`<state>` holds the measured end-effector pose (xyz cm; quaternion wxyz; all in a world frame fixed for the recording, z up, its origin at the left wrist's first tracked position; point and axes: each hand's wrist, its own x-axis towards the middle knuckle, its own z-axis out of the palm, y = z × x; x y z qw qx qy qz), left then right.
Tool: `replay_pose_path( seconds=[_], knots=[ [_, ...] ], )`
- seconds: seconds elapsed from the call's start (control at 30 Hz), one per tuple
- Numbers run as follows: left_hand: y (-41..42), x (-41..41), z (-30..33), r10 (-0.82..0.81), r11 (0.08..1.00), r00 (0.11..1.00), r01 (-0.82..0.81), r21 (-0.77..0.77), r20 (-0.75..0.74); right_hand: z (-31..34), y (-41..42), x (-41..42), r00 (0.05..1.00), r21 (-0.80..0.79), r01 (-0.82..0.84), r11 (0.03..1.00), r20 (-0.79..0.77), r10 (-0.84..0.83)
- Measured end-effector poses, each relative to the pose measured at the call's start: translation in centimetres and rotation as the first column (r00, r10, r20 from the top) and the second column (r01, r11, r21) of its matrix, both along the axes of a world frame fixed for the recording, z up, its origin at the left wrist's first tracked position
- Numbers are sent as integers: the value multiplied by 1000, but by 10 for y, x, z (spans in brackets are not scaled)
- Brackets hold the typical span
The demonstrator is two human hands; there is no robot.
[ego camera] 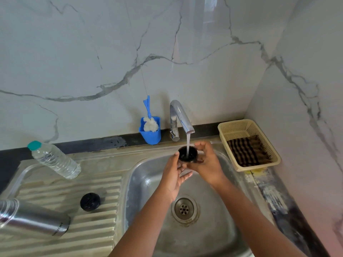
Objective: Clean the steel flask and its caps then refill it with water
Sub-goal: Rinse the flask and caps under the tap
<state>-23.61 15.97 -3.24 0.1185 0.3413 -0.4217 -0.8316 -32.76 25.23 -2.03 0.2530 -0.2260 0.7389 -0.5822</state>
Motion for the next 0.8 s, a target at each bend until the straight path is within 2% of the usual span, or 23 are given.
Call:
replay_pose_path(
  seconds=[0.1,0.2,0.3,0.43,0.47,0.53,0.6,0.63,0.73,0.8],
  knots=[
    [3,14,-8,-73,997,984,76,-11,161,-13,4,7,980,163,-6,987,197,-27],
    [11,31,-21,-160,985,928,174,-13,336,-30,10,17,968,372,-68,926,249,-28],
    [23,45,-35,-224,972,869,234,34,442,-40,15,29,965,444,-53,894,254,-69],
    [35,63,-45,-280,959,838,264,102,468,-49,15,47,944,467,-48,883,311,-113],
    [36,67,-45,-269,962,839,257,91,474,-51,14,50,955,471,-40,881,279,-105],
    [34,77,-45,-190,977,855,211,11,482,-49,13,57,997,549,-33,835,72,-7],
    [28,88,-46,-88,988,880,138,-75,467,-47,12,64,974,673,-44,738,-137,183],
    [26,93,-46,-44,991,896,94,-92,441,-46,11,67,945,731,-45,681,-190,266],
    [16,112,-35,51,994,931,-13,-108,361,-46,4,79,890,825,-17,564,-245,385],
    [9,124,-28,92,986,947,-44,-159,307,-44,-2,87,862,856,-66,512,-210,461]
  ],
)
